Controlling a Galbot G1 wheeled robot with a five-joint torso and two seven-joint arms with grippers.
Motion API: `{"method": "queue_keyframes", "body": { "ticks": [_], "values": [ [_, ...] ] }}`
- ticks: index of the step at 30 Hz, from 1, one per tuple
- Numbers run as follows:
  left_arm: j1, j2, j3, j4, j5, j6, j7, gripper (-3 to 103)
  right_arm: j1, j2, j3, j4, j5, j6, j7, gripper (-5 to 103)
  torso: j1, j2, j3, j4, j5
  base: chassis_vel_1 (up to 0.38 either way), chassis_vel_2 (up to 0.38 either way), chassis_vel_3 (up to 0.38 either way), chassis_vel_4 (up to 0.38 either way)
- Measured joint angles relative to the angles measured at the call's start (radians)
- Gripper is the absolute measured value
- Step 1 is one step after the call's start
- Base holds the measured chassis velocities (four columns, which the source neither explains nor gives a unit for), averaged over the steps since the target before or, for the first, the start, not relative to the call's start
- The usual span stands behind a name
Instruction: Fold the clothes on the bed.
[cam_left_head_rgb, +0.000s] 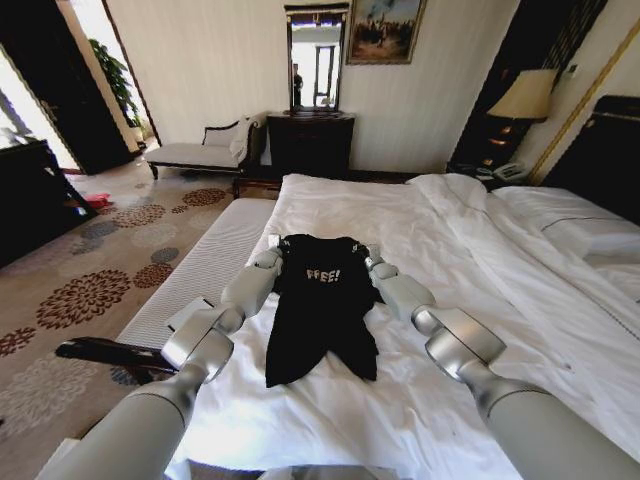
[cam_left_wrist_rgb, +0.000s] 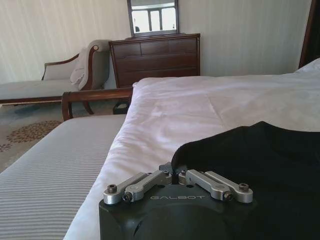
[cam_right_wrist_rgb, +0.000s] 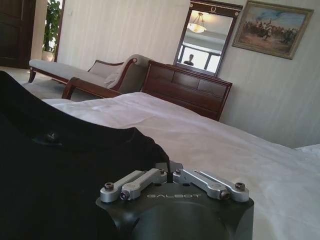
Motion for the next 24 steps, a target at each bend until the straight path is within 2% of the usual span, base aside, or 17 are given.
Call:
{"method": "queue_keyframes", "body": {
  "ticks": [6,13,16,17,18,20,21,23,24],
  "values": [
    [0.019,0.003,-0.026,0.005,0.026,-0.003,0.0,1,-0.015,-0.003,0.041,-0.002,-0.041,-0.001,0.035,1,0.0,0.0,0.0,-0.0005,0.0002,0.0,0.0,0.0,0.0],
    [0.079,0.005,-0.009,-0.036,0.034,-0.001,0.0,1,-0.037,-0.018,0.043,0.018,-0.053,-0.001,0.03,1,0.0,0.0,0.0,-0.0005,0.0001,0.0,0.0,0.0,0.0],
    [0.095,0.003,-0.003,-0.056,0.033,0.012,-0.001,1,-0.051,-0.022,0.034,0.033,-0.054,0.002,0.002,0,0.0,0.0,0.0,-0.0005,0.0001,0.0,0.0,0.0,0.0],
    [0.099,0.001,-0.001,-0.065,0.033,0.02,-0.003,-1,-0.056,-0.024,0.029,0.037,-0.056,0.004,-0.014,5,0.0,0.0,0.0,-0.0005,0.0001,0.0,0.0,0.0,0.0],
    [0.103,0.0,0.001,-0.072,0.032,0.03,-0.005,-1,-0.06,-0.025,0.025,0.038,-0.056,0.005,-0.026,5,0.0,0.0,0.0,-0.0006,0.0001,0.0,0.0,0.0,0.0],
    [0.114,0.006,0.014,-0.098,0.024,0.051,-0.007,10,-0.066,-0.026,0.022,0.04,-0.056,0.005,-0.037,16,0.0,0.0,0.0,-0.0008,0.0002,0.0,0.0,0.0,0.0],
    [0.114,0.006,0.014,-0.098,0.024,0.051,-0.007,10,-0.066,-0.026,0.022,0.04,-0.056,0.005,-0.037,16,0.0,0.0,0.0,-0.0008,0.0002,0.0,0.0,0.0,0.0],
    [0.126,0.02,0.033,-0.125,0.017,0.064,-0.011,20,-0.069,-0.031,0.014,0.045,-0.056,0.0,-0.045,27,0.0,0.0,0.0,-0.0005,0.0002,0.0,0.0,0.0,0.0],
    [0.132,0.026,0.039,-0.135,0.014,0.068,-0.015,20,-0.07,-0.036,0.009,0.049,-0.056,-0.002,-0.052,27,0.0,0.0,0.0,-0.0004,0.0001,0.0,0.0,0.0,0.0]
  ]
}}
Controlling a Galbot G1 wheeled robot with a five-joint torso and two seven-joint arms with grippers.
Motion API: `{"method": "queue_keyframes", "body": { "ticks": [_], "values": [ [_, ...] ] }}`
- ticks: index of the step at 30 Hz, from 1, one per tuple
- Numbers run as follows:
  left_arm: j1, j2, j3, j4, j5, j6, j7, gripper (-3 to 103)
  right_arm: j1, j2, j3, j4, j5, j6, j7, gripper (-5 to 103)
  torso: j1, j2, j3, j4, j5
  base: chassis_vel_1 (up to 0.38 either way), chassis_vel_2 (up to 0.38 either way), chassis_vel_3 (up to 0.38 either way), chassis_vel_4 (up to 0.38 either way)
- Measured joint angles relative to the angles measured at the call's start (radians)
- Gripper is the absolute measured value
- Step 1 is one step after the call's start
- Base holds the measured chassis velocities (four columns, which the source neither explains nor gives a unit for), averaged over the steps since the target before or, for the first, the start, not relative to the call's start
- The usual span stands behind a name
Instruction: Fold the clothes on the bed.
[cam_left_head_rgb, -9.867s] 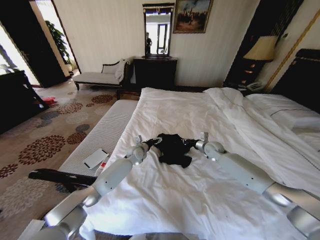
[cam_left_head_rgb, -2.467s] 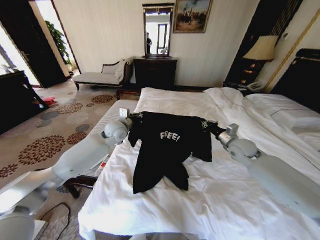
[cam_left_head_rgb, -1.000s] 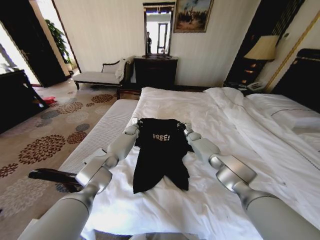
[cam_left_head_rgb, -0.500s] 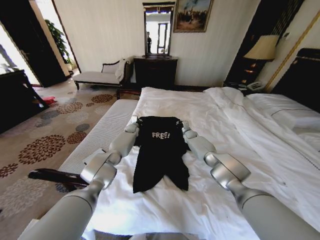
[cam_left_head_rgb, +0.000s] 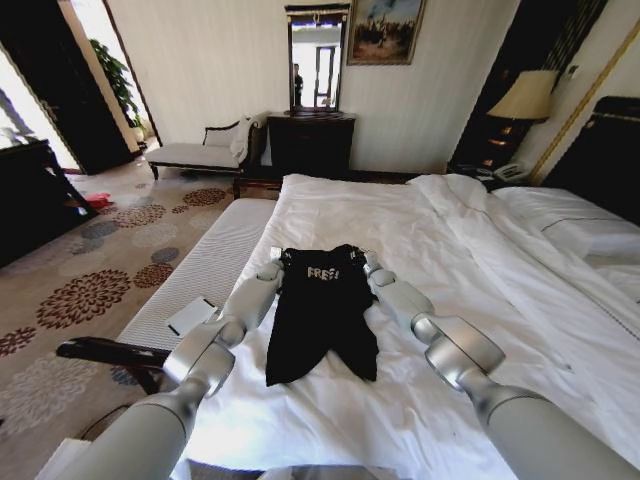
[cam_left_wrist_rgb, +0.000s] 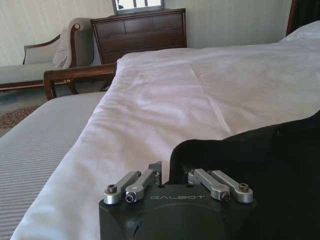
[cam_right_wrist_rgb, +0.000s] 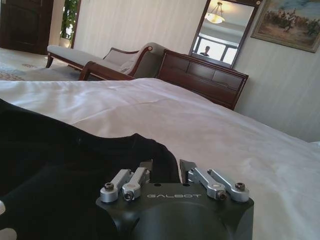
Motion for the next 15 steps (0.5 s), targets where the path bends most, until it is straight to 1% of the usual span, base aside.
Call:
{"method": "queue_keyframes", "body": {
  "ticks": [2,3,6,7,8,10,11,12,13,15],
  "values": [
    [0.005,0.008,0.007,-0.008,-0.005,0.008,-0.008,31,0.0,-0.01,-0.008,0.011,-0.002,-0.003,-0.012,37,0.0,0.0,0.0,0.0001,0.0,0.0,0.0,0.0,0.0],
    [0.005,0.008,0.007,-0.008,-0.005,0.008,-0.008,31,0.0,-0.01,-0.008,0.011,-0.002,-0.003,-0.012,37,0.0,0.0,0.0,0.0001,0.0,0.0,0.0,0.0,0.0],
    [0.007,0.02,0.036,-0.031,-0.013,0.022,-0.017,47,-0.004,-0.036,-0.026,0.06,0.003,-0.011,-0.017,54,0.0,0.0,0.0,-0.0003,0.0,0.0,0.0,0.0,0.0],
    [0.007,0.02,0.036,-0.031,-0.013,0.022,-0.017,47,-0.004,-0.036,-0.026,0.06,0.003,-0.011,-0.017,54,0.0,0.0,0.0,-0.0003,0.0,0.0,0.0,0.0,0.0],
    [0.007,0.023,0.043,-0.04,-0.014,0.024,-0.024,47,-0.008,-0.046,-0.032,0.081,0.008,-0.014,-0.017,59,0.0,0.0,0.0,-0.0001,0.0,0.0,0.0,0.0,0.0],
    [0.007,0.043,0.068,-0.08,-0.022,0.035,-0.057,58,-0.029,-0.103,-0.061,0.182,0.043,-0.039,-0.012,70,0.0,0.0,0.0,-0.0001,0.0,0.0,0.0,0.0,0.0],
    [0.007,0.043,0.068,-0.08,-0.022,0.035,-0.057,58,-0.029,-0.103,-0.061,0.182,0.043,-0.039,-0.012,70,0.0,0.0,0.0,-0.0001,0.0,0.0,0.0,0.0,0.0],
    [0.007,0.05,0.073,-0.092,-0.026,0.037,-0.066,64,-0.037,-0.127,-0.068,0.22,0.061,-0.054,-0.006,70,0.0,0.0,0.0,-0.0002,0.0,0.0,0.0,0.0,0.0],
    [0.007,0.064,0.077,-0.106,-0.033,0.04,-0.077,70,-0.049,-0.163,-0.073,0.274,0.093,-0.081,0.015,76,0.0,0.0,0.0,-0.0005,0.0001,0.0,0.0,0.0,0.0],
    [0.007,0.089,0.083,-0.122,-0.046,0.04,-0.09,81,-0.068,-0.23,-0.073,0.366,0.156,-0.133,0.047,86,0.0,0.0,0.0,-0.0002,0.0002,0.0,0.0,0.0,0.0]
  ]
}}
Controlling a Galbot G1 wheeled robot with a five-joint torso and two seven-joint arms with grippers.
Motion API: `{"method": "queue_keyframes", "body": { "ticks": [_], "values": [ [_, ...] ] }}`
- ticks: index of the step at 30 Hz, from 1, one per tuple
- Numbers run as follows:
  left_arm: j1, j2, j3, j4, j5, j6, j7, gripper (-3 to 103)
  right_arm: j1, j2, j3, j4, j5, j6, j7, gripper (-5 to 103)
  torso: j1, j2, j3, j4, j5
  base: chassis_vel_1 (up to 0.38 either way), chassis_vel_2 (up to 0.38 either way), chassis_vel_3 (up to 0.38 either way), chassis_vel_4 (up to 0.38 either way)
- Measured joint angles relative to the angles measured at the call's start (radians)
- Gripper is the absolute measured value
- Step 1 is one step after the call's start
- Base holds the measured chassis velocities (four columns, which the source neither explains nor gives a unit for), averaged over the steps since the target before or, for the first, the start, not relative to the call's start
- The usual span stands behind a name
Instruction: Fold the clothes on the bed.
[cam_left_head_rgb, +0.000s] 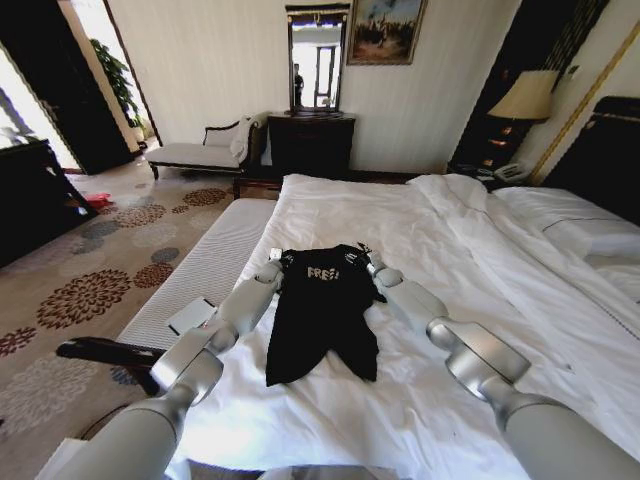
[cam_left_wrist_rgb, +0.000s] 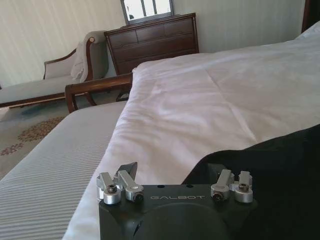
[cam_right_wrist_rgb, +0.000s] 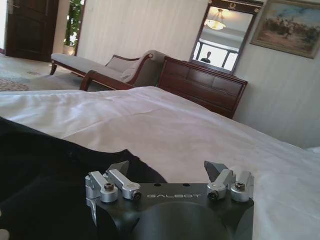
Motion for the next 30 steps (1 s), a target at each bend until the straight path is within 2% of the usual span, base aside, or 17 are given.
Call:
{"method": "queue_keyframes", "body": {
  "ticks": [2,4,6,9,10,13,14,17,18,19,20,22,23,25,27,29,30],
  "values": [
    [0.0,0.019,0.003,-0.014,-0.01,0.0,-0.01,81,-0.011,-0.041,0.005,0.052,0.035,-0.02,0.013,92,0.0,0.0,0.0,-0.0002,0.0,0.0,0.0,0.0,0.0],
    [0.007,0.053,0.005,-0.067,-0.04,0.0,-0.041,91,-0.032,-0.107,0.022,0.155,0.087,-0.048,0.029,99,0.0,0.0,0.0,-0.0003,-0.0003,0.0,0.0,0.0,0.0],
    [0.012,0.076,0.005,-0.108,-0.063,0.0,-0.063,96,-0.045,-0.138,0.034,0.209,0.118,-0.066,0.037,99,0.0,0.0,0.0,-0.0004,-0.0004,0.0,0.0,0.0,0.0],
    [0.058,0.19,0.004,-0.273,-0.118,0.007,-0.151,100,-0.138,-0.236,0.12,0.423,0.229,-0.151,0.078,100,0.0,0.0,0.0,0.0001,-0.0004,0.0,0.0,0.0,0.0],
    [0.058,0.19,0.004,-0.273,-0.118,0.007,-0.151,100,-0.138,-0.236,0.12,0.423,0.229,-0.151,0.078,100,0.0,0.0,0.0,0.0001,-0.0004,0.0,0.0,0.0,0.0],
    [0.128,0.309,0.011,-0.45,-0.169,0.004,-0.184,100,-0.313,-0.355,0.271,0.655,0.299,-0.203,0.109,100,0.0,0.0,0.0,0.0013,-0.0002,0.0,0.0,0.0,0.0],
    [0.128,0.309,0.011,-0.45,-0.169,0.004,-0.184,100,-0.313,-0.355,0.271,0.655,0.299,-0.203,0.109,100,0.0,0.0,0.0,0.0013,-0.0002,0.0,0.0,0.0,0.0],
    [0.195,0.377,0.004,-0.617,-0.231,0.012,-0.212,100,-0.493,-0.45,0.462,0.814,0.331,-0.221,0.119,100,0.0,0.0,0.0,-0.0015,-0.0007,0.0,0.0,0.0,0.0],
    [0.217,0.399,0.004,-0.676,-0.25,0.016,-0.221,100,-0.563,-0.469,0.527,0.866,0.347,-0.234,0.125,100,0.0,0.0,0.0,-0.0008,0.0001,0.0,0.0,0.0,0.0],
    [0.217,0.399,0.004,-0.676,-0.25,0.016,-0.221,100,-0.563,-0.469,0.527,0.866,0.347,-0.234,0.125,100,0.0,0.0,0.0,-0.0008,0.0001,0.0,0.0,0.0,0.0],
    [0.245,0.423,0.005,-0.744,-0.269,0.02,-0.229,100,-0.654,-0.489,0.612,0.927,0.362,-0.245,0.133,100,0.0,0.0,0.0,-0.0003,0.0006,0.0,0.0,0.0,0.0],
    [0.316,0.477,-0.008,-0.856,-0.295,0.03,-0.244,100,-0.792,-0.51,0.729,1.024,0.385,-0.253,0.15,100,0.0,0.0,0.0,-0.0017,-0.0001,0.0,0.0,0.0,0.0],
    [0.316,0.477,-0.008,-0.856,-0.295,0.03,-0.244,100,-0.792,-0.51,0.729,1.024,0.385,-0.253,0.15,100,0.0,0.0,0.0,-0.0017,-0.0001,0.0,0.0,0.0,0.0],
    [0.424,0.549,-0.086,-0.972,-0.312,0.04,-0.259,100,-0.855,-0.517,0.779,1.078,0.396,-0.253,0.156,100,0.0,0.0,0.0,-0.0014,-0.0009,0.0,0.0,0.0,0.0],
    [0.559,0.625,-0.182,-1.085,-0.325,0.046,-0.272,100,-0.903,-0.519,0.814,1.119,0.403,-0.259,0.15,100,0.0,0.0,0.0,0.0027,0.0005,0.0,0.0,0.0,0.0],
    [0.611,0.649,-0.211,-1.123,-0.326,0.047,-0.27,100,-0.939,-0.519,0.844,1.138,0.406,-0.26,0.147,100,0.0,0.0,0.0,0.0028,-0.0002,0.059,0.029,0.025,-0.004],
    [0.661,0.667,-0.238,-1.153,-0.325,0.047,-0.267,100,-0.966,-0.519,0.867,1.151,0.407,-0.261,0.146,100,0.0,0.0,0.0,0.0016,-0.0004,0.059,0.022,0.023,0.058]
  ]
}}
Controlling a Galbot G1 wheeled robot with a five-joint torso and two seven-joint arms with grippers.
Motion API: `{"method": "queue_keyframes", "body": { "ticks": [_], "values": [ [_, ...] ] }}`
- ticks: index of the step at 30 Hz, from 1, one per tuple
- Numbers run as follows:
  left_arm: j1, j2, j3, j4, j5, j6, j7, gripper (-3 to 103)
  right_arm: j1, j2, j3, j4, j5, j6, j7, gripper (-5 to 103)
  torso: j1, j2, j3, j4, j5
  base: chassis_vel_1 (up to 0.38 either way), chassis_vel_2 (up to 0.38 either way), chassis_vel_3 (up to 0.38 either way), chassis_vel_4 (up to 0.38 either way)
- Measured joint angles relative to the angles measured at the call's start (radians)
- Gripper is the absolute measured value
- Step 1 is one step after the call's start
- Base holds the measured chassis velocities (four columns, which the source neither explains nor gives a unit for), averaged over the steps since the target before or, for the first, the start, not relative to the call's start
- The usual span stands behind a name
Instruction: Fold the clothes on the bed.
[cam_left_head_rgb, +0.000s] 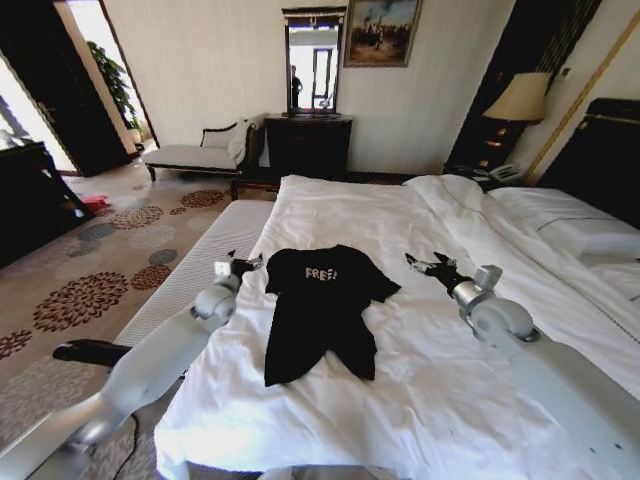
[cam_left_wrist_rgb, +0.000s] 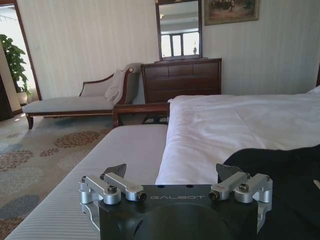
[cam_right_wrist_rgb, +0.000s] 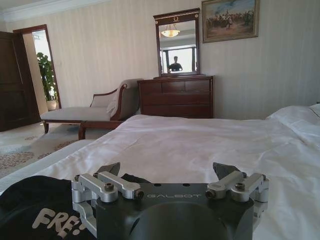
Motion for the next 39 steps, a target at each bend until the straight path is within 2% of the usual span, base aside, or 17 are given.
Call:
{"method": "queue_keyframes", "body": {
  "ticks": [2,4,6,9,39],
  "values": [
    [0.022,0.005,-0.008,-0.009,0.0,0.0,0.003,100,-0.01,0.001,0.009,0.005,0.0,0.0,-0.001,100,0.0,0.0,0.0,-0.0004,-0.0002,0.0,0.0,0.0,0.0],
    [0.028,0.006,-0.013,-0.013,0.002,0.0,0.006,100,-0.015,0.002,0.012,0.005,0.0,0.0,-0.002,100,0.0,0.0,0.0,-0.0029,0.0,0.0,0.0,0.0,0.0],
    [0.025,0.005,-0.014,-0.012,0.004,0.0,0.007,100,-0.014,0.003,0.012,0.003,0.0,0.0,-0.003,100,0.001,0.0,0.0,-0.0018,0.0004,0.0,0.0,0.0,0.0],
    [0.021,0.004,-0.014,-0.008,0.005,0.0,0.008,100,-0.012,0.004,0.01,0.001,-0.001,0.0,-0.003,100,0.001,0.0,0.0,-0.0013,0.0003,0.0,0.0,0.0,0.0],
    [0.004,-0.004,-0.008,0.006,0.009,-0.003,0.011,100,-0.004,0.008,-0.001,-0.011,-0.005,0.002,-0.006,100,0.0,0.0,0.0,-0.0016,0.0003,0.0,0.0,0.0,0.0]
  ]
}}
